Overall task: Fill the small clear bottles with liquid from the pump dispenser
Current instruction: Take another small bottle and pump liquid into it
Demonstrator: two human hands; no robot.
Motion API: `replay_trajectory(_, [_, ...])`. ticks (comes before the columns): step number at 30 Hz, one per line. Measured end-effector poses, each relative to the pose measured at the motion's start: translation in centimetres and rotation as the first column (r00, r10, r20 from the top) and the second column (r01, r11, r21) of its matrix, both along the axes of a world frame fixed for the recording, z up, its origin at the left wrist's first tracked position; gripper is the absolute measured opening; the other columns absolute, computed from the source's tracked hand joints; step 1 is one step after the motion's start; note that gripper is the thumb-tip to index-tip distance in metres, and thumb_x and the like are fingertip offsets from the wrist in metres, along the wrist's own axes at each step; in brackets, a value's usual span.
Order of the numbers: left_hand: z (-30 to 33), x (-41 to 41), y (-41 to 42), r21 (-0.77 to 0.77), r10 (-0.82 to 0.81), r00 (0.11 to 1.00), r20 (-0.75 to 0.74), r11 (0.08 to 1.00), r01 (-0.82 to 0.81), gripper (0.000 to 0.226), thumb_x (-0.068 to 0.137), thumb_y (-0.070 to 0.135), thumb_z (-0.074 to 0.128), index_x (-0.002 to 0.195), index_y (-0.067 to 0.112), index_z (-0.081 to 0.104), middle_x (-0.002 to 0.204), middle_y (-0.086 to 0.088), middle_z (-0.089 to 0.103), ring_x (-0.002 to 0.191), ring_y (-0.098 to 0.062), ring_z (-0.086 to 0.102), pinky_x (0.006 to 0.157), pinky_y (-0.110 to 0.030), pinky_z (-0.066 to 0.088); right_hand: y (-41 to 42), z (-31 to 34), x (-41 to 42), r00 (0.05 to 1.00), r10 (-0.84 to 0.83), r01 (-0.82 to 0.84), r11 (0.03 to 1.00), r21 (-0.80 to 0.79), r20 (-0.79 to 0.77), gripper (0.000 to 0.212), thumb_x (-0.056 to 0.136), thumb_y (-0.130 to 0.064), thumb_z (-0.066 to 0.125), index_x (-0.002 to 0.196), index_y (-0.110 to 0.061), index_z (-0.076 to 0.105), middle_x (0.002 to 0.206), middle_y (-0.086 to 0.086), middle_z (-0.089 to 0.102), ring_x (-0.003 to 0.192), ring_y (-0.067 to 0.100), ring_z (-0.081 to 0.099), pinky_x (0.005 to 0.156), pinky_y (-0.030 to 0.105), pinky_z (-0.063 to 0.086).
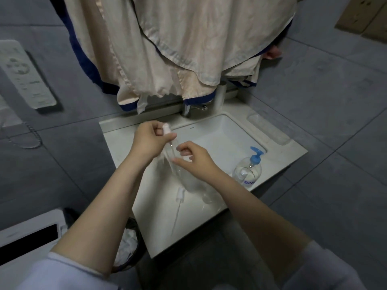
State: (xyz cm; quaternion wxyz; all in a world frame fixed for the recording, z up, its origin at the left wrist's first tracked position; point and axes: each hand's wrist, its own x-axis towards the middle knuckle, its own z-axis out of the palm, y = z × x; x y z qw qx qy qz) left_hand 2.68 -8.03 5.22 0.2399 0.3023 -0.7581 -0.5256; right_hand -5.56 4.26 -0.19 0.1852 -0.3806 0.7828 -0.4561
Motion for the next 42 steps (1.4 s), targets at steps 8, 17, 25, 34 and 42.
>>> replay_trajectory(8, [3.4, -5.8, 3.2, -0.054, -0.117, 0.964, -0.237, 0.993, 0.107, 0.018, 0.082, 0.013, 0.068, 0.097, 0.005, 0.066, 0.08, -0.004, 0.067, 0.068, -0.003, 0.063, 0.07, -0.017, 0.052, 2.7, 3.2, -3.8, 0.979, -0.163, 0.181, 0.97, -0.16, 0.121, 0.041, 0.083, -0.023, 0.072, 0.117, -0.012, 0.05, 0.099, 0.002, 0.061, 0.085, 0.01, 0.059, 0.072, 0.015, 0.049])
replay_trajectory(17, [3.6, -10.3, 7.1, 0.049, -0.254, 0.921, -0.296, 0.959, 0.28, 0.02, 0.084, 0.015, 0.066, 0.097, 0.0, 0.066, 0.071, 0.0, 0.062, 0.068, -0.008, 0.058, 0.073, -0.021, 0.048, 6.6, 3.4, -6.4, 0.908, -0.419, 0.419, 0.9, -0.12, 0.025, 0.041, 0.076, -0.039, 0.076, 0.109, -0.024, 0.056, 0.11, -0.005, 0.042, 0.092, 0.005, 0.049, 0.073, 0.005, 0.039])
replay_trajectory(25, [3.0, -13.0, 7.5, 0.268, -0.261, 0.924, -0.281, 0.903, 0.336, 0.029, 0.084, 0.019, 0.066, 0.106, 0.0, 0.064, 0.081, -0.003, 0.068, 0.069, -0.006, 0.061, 0.067, -0.013, 0.05, 10.5, 4.5, -8.8, 0.839, -0.169, 0.28, 0.949, -0.145, 0.517, 0.037, 0.098, -0.043, 0.043, 0.117, -0.015, 0.058, 0.099, 0.003, 0.066, 0.085, 0.014, 0.066, 0.079, 0.031, 0.055])
replay_trajectory(34, [3.4, -14.2, 8.4, 0.351, -0.268, 0.923, -0.275, 0.866, 0.356, 0.032, 0.085, 0.021, 0.065, 0.106, -0.003, 0.065, 0.07, 0.003, 0.063, 0.057, 0.001, 0.057, 0.061, -0.009, 0.05, 11.9, 4.6, -9.6, 0.663, -0.089, 0.324, 0.929, -0.178, 0.744, 0.045, 0.086, -0.052, 0.056, 0.105, -0.012, 0.063, 0.104, 0.005, 0.064, 0.089, 0.018, 0.065, 0.069, 0.029, 0.055])
replay_trajectory(42, [3.9, -14.1, 9.0, 0.402, -0.246, 0.927, -0.283, 0.847, 0.347, 0.029, 0.085, 0.021, 0.065, 0.105, 0.0, 0.066, 0.075, 0.001, 0.065, 0.067, -0.005, 0.058, 0.072, -0.016, 0.052, 12.3, 4.9, -9.4, 0.523, -0.023, 0.38, 0.901, -0.209, 0.852, 0.048, 0.085, -0.05, 0.059, 0.106, -0.007, 0.061, 0.108, 0.009, 0.059, 0.079, 0.018, 0.065, 0.069, 0.03, 0.055])
